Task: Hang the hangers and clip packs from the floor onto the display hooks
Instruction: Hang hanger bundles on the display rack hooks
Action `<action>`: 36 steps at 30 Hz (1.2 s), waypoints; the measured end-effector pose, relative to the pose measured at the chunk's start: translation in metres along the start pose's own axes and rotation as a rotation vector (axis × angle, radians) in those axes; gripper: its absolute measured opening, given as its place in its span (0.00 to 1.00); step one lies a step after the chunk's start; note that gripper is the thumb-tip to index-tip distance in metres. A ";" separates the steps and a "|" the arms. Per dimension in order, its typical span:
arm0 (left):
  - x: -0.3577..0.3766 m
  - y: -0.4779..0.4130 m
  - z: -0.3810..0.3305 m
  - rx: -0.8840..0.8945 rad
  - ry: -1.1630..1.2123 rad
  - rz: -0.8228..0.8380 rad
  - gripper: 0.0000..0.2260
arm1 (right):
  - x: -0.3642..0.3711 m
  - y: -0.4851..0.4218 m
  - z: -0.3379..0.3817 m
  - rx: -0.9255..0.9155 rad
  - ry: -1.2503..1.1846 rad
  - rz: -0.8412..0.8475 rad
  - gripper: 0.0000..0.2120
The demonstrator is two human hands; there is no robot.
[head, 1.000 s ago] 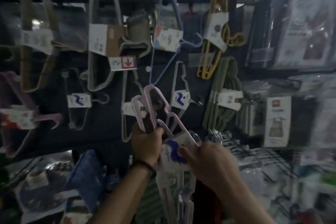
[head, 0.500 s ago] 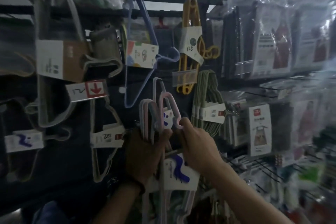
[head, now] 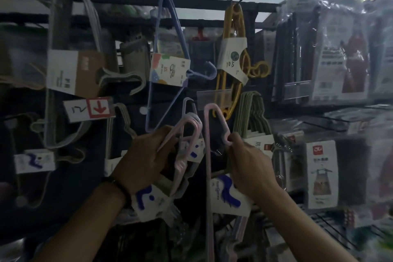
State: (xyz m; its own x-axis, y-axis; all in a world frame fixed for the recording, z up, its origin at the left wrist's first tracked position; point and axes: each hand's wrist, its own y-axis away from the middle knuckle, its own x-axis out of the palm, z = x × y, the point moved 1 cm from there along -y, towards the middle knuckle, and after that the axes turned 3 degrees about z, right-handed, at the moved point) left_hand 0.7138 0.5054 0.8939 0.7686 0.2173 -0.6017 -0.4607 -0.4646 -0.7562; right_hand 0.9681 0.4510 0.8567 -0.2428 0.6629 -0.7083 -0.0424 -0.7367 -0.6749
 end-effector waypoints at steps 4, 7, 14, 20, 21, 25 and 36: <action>0.008 -0.004 -0.004 0.052 0.040 0.114 0.08 | 0.002 0.000 -0.002 -0.038 -0.011 -0.061 0.09; 0.013 -0.006 -0.010 0.078 0.067 0.151 0.12 | 0.006 -0.001 -0.002 -0.045 -0.054 -0.107 0.09; 0.018 -0.008 -0.016 0.119 0.095 0.157 0.23 | 0.001 0.000 0.002 -0.095 -0.116 -0.255 0.09; 0.024 -0.009 -0.023 0.114 0.134 0.109 0.23 | 0.020 -0.019 0.001 -0.121 -0.180 -0.275 0.12; 0.025 -0.007 -0.022 0.106 0.141 0.115 0.23 | 0.024 -0.019 0.000 -0.130 -0.196 -0.283 0.10; 0.033 -0.004 -0.014 0.049 0.143 0.136 0.22 | 0.039 -0.027 0.001 -0.146 -0.242 -0.347 0.10; 0.048 0.003 -0.001 -0.015 0.111 0.136 0.25 | 0.070 -0.041 -0.005 -0.078 -0.193 -0.348 0.21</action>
State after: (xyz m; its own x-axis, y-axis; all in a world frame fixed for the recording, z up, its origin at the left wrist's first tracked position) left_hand 0.7495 0.5133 0.8629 0.7443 0.0555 -0.6655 -0.5578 -0.4963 -0.6653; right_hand 0.9580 0.5284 0.8342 -0.4050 0.8281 -0.3875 -0.0823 -0.4551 -0.8866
